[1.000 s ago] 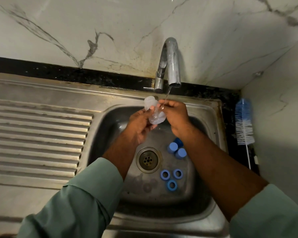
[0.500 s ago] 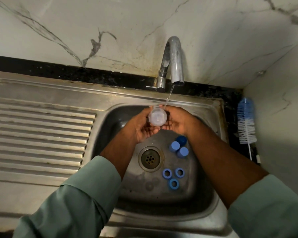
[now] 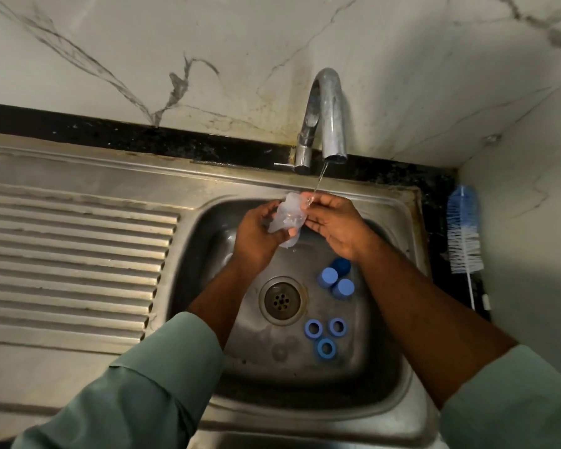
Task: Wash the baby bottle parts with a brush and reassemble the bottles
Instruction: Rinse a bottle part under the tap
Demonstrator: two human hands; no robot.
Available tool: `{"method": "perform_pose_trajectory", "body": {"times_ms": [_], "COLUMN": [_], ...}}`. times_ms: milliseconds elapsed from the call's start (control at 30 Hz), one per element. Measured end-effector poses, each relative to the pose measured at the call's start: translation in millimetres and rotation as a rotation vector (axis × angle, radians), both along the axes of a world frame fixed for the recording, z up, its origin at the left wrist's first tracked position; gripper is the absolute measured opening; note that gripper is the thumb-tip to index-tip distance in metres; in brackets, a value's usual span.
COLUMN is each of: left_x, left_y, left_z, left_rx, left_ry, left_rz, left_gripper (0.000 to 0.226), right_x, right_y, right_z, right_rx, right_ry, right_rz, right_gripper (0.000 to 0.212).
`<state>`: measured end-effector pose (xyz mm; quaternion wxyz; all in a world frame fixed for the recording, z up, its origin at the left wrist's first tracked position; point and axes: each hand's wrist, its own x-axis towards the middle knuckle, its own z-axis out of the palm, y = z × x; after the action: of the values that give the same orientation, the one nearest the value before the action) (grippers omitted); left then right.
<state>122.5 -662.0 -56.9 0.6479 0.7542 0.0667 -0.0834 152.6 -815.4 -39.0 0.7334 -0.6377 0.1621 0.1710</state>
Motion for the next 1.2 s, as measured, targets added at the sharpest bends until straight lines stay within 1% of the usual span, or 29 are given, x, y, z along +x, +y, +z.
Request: {"method": "perform_pose_trajectory", "body": {"times_ms": [100, 200, 267, 333, 433, 500, 633, 700, 767, 867, 933, 1033, 1100, 1167, 1200], "left_x": [1, 3, 4, 5, 6, 6, 4, 3, 3, 4, 6, 8, 9, 10, 10], "left_y": [0, -3, -6, -8, -9, -8, -4, -2, 0, 2, 4, 4, 4, 3, 2], "left_z": [-6, -15, -14, -12, -11, -11, -17, -21, -25, -24, -26, -31, -32, -34, -34], "left_rx": [0.205, 0.303, 0.304, 0.254, 0.205, 0.186, 0.134, 0.180, 0.214, 0.250, 0.261, 0.316, 0.347, 0.364, 0.356], "left_ry": [-0.034, -0.054, -0.052, -0.031, -0.019, -0.031, -0.019, -0.020, 0.001, 0.006, 0.011, 0.015, 0.026, 0.017, 0.013], "left_rz": [-0.011, -0.031, -0.041, -0.066, -0.104, -0.100, -0.064, -0.063, -0.061, -0.084, -0.096, -0.120, -0.130, -0.143, -0.139], "left_gripper": [0.054, 0.056, 0.052, 0.048, 0.046, 0.048, 0.058, 0.065, 0.073, 0.077, 0.080, 0.082, 0.086, 0.085, 0.085], "right_x": [-5, -11, -13, -13, -14, -14, -14, -12, -12, -12, -13, -13, -14, -14, -14], "right_y": [2, 6, 7, 7, 5, 4, 3, 2, 1, -3, -3, -4, -2, -2, -1], "right_z": [-1, -2, -1, -2, -3, -4, 0, 0, 2, 5, 5, 3, 2, 4, 4], "right_rx": [0.005, -0.119, -0.203, -0.298, -0.481, -0.544, -0.598, -0.653, -0.643, -0.686, -0.737, -0.763, -0.798, -0.803, -0.797], "right_ry": [-0.018, -0.095, -0.130, -0.174, -0.224, -0.246, -0.251, -0.273, -0.269, -0.291, -0.293, -0.263, -0.256, -0.269, -0.269], "right_rz": [0.013, 0.009, 0.005, 0.011, 0.048, 0.047, 0.098, 0.059, 0.082, 0.053, 0.148, 0.139, 0.196, 0.159, 0.175], "right_gripper": [0.024, 0.033, 0.041, 0.046, 0.050, 0.051, 0.051, 0.051, 0.048, 0.044, 0.043, 0.046, 0.048, 0.057, 0.061]}}
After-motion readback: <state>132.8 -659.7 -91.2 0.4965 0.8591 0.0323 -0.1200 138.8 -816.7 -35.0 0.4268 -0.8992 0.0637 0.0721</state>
